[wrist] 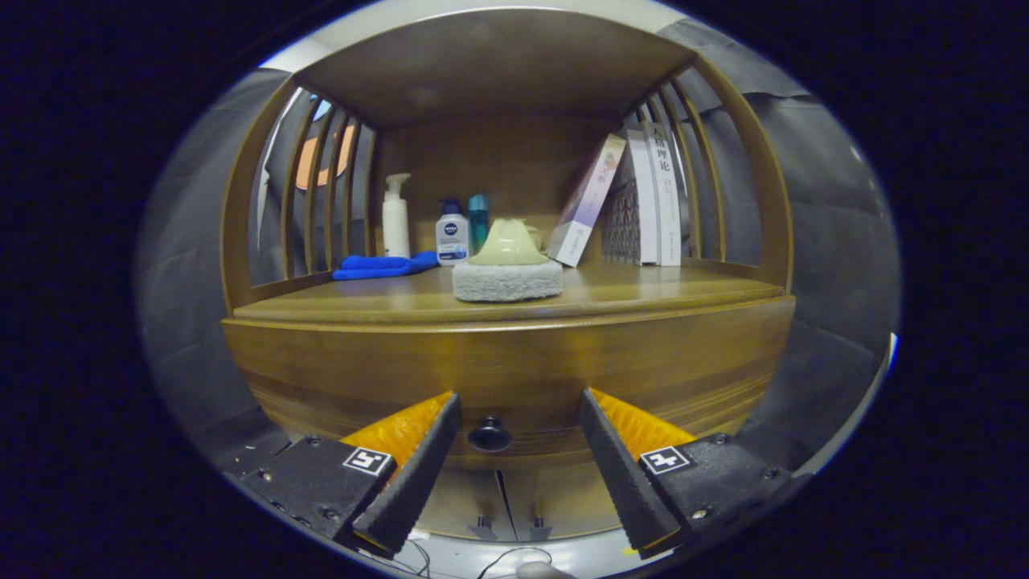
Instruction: Pull open the drawer, take out the items inside it, and place them on the countertop above the cabinet.
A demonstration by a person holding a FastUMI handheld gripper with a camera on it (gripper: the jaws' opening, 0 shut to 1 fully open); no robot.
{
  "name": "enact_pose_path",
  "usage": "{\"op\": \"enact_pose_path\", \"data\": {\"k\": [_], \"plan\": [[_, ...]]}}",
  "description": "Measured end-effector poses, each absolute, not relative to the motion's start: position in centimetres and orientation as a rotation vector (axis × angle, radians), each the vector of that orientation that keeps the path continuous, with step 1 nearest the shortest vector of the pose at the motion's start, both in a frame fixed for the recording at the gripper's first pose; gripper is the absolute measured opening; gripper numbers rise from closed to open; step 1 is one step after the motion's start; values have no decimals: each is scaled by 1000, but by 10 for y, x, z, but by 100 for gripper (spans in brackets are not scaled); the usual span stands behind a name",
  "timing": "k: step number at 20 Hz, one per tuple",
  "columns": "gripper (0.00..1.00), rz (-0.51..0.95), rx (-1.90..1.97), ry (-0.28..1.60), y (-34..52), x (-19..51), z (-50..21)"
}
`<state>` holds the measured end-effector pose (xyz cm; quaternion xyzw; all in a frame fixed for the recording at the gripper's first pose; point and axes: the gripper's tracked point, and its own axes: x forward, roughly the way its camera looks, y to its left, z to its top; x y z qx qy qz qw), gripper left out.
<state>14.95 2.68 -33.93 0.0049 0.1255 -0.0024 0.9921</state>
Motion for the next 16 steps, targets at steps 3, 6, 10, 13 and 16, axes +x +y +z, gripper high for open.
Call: {"op": "enact_pose_path", "data": {"k": [3,6,10,13,16], "plan": [[98,-6,-17,234,28,147,-339],[98,-5,-6,254,28,147,-338],[98,-19,-12,200,24,135,-299],[98,-2,-27,153,27,116,-255],[98,23,-5,90,30,93,-205]]}}
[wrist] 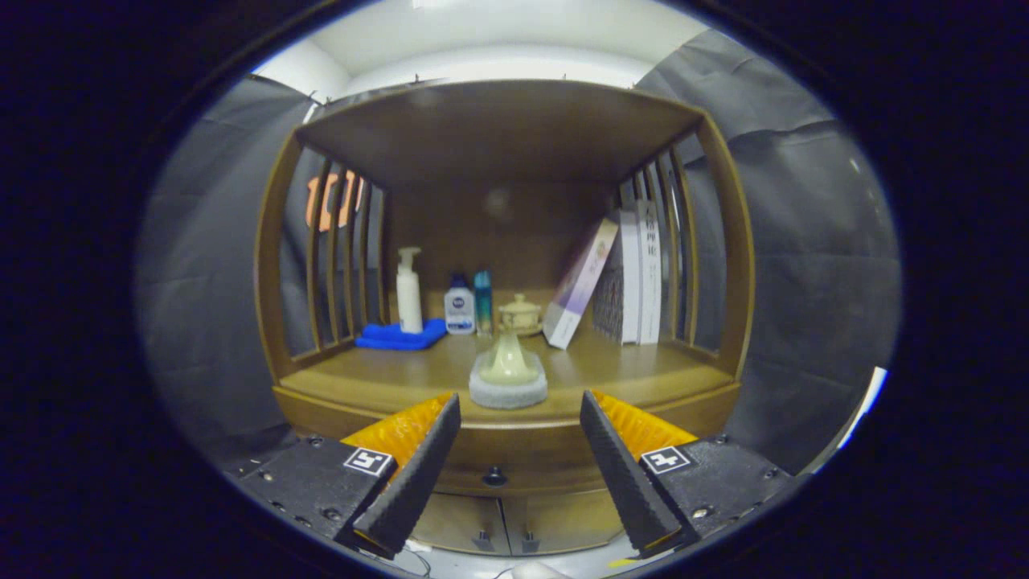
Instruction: Pull open the drawer, take out the items inside it, and place them on the countertop above the cabinet.
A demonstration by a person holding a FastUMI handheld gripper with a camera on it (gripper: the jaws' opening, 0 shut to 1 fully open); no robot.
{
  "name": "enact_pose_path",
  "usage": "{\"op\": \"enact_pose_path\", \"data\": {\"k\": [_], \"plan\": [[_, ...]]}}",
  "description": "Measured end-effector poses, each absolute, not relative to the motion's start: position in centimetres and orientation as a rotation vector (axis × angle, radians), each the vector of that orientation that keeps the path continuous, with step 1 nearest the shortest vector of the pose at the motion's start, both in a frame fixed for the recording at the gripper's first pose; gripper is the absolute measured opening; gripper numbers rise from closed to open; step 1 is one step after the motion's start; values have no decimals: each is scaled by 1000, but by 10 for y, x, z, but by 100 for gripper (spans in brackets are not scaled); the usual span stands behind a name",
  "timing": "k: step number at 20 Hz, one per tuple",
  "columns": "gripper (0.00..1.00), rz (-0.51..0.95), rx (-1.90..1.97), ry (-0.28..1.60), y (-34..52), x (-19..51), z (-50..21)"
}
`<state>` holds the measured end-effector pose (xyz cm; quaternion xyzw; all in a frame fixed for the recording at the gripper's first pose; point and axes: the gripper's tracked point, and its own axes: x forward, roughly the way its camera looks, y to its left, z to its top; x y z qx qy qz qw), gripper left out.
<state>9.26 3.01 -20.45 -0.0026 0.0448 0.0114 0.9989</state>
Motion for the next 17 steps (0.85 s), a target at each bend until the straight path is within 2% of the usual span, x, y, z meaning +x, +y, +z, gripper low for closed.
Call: {"op": "enact_pose_path", "data": {"k": [9,17], "plan": [[98,49,-45,29,24,17,-123],[97,65,7,7,18,-29,-118]]}}
